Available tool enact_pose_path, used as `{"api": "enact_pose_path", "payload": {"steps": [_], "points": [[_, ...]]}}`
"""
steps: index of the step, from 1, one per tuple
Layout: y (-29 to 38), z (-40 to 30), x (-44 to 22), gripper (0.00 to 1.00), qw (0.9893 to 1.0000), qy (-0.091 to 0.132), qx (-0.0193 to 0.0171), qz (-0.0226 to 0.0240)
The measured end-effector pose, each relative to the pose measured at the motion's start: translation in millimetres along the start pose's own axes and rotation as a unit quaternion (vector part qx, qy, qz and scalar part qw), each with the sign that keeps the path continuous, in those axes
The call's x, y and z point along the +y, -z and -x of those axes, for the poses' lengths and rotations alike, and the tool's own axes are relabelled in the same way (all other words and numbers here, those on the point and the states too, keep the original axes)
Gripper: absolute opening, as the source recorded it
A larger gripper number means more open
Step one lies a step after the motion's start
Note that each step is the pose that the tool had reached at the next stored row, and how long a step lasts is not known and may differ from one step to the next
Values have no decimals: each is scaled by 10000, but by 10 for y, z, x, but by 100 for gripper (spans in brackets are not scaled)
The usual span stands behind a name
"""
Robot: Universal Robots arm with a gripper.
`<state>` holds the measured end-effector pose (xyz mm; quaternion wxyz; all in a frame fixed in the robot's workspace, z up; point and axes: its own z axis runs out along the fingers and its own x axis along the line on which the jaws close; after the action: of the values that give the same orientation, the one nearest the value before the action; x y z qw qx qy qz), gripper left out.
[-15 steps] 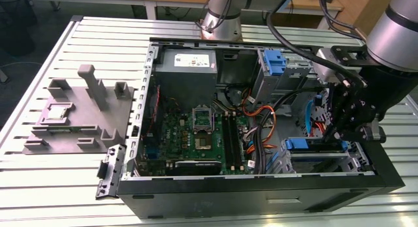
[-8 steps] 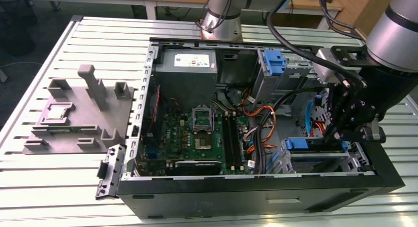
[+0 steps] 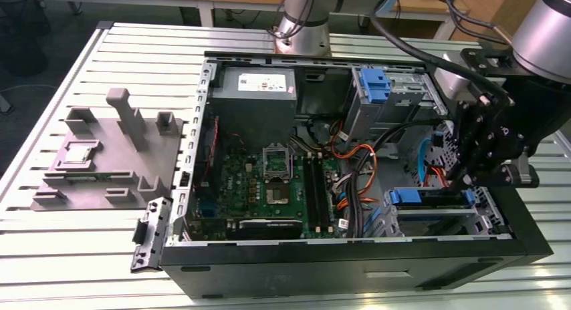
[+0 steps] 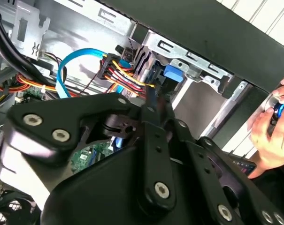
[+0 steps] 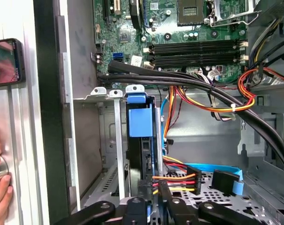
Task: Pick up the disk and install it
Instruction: 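Insert the first disk wire, then insert the second disk wire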
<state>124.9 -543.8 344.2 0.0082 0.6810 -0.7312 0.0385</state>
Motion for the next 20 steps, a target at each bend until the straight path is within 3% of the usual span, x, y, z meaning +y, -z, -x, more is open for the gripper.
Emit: {"api": "enact_pose_path", "payload": {"steps": [3,20], "points": [[0,0,0,10,10000,0,-1,2],[1,0,8,10,10000,-1,0,5]]}}
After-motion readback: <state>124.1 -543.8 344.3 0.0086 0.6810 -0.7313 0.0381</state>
